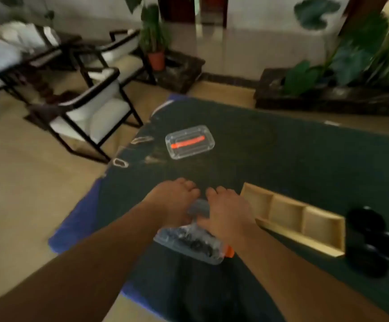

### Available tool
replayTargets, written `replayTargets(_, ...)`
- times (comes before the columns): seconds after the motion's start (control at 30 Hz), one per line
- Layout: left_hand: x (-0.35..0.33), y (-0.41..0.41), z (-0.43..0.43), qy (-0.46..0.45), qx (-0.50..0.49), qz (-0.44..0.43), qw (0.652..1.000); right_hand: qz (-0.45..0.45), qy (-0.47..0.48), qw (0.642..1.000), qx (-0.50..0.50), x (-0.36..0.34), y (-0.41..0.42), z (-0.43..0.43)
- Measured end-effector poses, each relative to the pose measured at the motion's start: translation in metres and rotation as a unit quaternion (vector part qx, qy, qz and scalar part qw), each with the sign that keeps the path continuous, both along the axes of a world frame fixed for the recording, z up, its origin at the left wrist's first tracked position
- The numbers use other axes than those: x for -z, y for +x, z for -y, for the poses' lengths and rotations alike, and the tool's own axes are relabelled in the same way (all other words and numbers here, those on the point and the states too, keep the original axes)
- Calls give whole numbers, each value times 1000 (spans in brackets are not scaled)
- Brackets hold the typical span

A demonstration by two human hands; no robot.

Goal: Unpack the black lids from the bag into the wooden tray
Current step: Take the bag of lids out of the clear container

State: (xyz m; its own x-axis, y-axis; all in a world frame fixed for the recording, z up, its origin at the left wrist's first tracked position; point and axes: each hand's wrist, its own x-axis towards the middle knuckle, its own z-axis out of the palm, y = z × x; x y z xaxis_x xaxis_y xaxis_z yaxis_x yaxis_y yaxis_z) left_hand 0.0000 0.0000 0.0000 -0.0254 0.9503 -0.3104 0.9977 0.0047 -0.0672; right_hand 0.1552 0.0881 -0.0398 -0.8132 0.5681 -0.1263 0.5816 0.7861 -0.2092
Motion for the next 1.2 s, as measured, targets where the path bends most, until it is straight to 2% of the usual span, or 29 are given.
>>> replayTargets(0.13,67,-2,11,-94,3,30,995,70,-102,992,-21,62,-9,21)
replayTargets(0.23,102,-5,9,-140,1,8,990,138,-123,982,-30,83,-11,20)
replayTargets(0.43,135,-2,1,-163,-41,-15,986,252,-177,951,-37,94,-36,12)
replayTargets(0.57,142,-1,-2,-142,-42,-24,989,246,-214,945,-26,94,-39,8)
replayTargets(0.7,131,-4,-1,-145,-53,-28,988,232,-227,945,-32,85,-40,7)
replayTargets(0.97,47,-3,1,-74,-93,-42,992,169,-130,975,-66,6,-39,-4)
replayTargets(1.2,-7,62,-52,-4,-82,-33,996,190,-63,977,-76,-69,30,-53)
